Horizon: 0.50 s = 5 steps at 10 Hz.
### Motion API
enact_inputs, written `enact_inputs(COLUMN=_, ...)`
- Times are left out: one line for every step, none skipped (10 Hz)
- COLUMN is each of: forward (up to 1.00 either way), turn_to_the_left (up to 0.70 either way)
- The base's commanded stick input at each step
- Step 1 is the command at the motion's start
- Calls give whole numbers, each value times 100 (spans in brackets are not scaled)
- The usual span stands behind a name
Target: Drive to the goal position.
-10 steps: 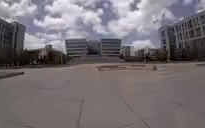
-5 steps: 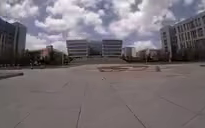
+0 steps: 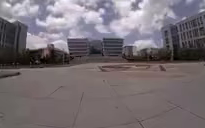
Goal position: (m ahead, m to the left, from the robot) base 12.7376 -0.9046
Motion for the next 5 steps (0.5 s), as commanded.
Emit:
enact_inputs(forward=70, turn_to_the_left=1)
enact_inputs(forward=70, turn_to_the_left=2)
enact_inputs(forward=70, turn_to_the_left=4)
enact_inputs(forward=70, turn_to_the_left=5)
enact_inputs(forward=70, turn_to_the_left=4)
